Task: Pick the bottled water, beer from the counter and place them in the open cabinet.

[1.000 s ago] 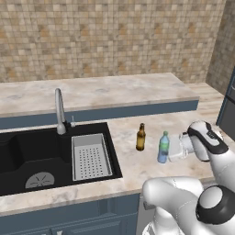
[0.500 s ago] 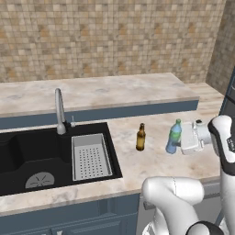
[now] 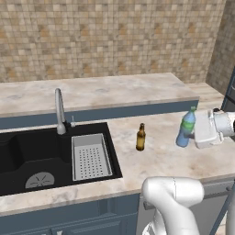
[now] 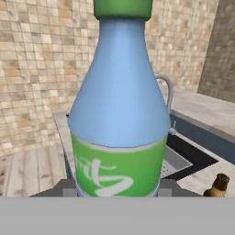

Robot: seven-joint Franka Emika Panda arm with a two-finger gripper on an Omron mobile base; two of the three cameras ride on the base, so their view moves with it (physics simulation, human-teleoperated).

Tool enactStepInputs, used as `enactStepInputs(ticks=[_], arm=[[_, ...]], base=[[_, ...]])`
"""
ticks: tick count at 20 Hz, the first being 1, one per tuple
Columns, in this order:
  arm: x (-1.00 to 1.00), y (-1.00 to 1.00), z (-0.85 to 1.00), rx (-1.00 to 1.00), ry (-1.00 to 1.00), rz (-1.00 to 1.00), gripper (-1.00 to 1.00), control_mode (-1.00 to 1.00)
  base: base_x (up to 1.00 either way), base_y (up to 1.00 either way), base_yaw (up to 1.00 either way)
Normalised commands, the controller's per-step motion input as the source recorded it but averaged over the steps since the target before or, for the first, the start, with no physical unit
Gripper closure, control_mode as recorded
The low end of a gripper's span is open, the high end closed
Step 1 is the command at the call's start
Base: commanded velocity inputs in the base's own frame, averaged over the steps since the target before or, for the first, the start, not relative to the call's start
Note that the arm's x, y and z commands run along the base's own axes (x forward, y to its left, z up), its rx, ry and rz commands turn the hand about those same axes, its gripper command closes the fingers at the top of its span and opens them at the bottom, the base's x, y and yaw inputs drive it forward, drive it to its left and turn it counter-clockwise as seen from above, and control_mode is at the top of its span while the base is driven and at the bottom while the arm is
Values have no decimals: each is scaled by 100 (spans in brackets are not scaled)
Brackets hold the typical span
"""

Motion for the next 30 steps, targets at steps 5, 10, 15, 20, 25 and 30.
enactStepInputs(ticks=[5, 10, 15, 20, 25, 30], arm=[[-86, 0, 86, 0, 0, 0, 100, -100], [-75, 0, 48, -7, 0, 0, 100, -100], [-45, -5, 23, -12, 0, -1, 100, -100], [-24, -4, 15, -6, 0, -3, 100, -100], [-6, -2, -5, 7, 0, 0, 100, -100], [0, 0, -28, 16, 0, 0, 100, -100]], base=[[0, 0, 0], [0, 0, 0], [0, 0, 0], [0, 0, 0], [0, 0, 0], [0, 0, 0]])
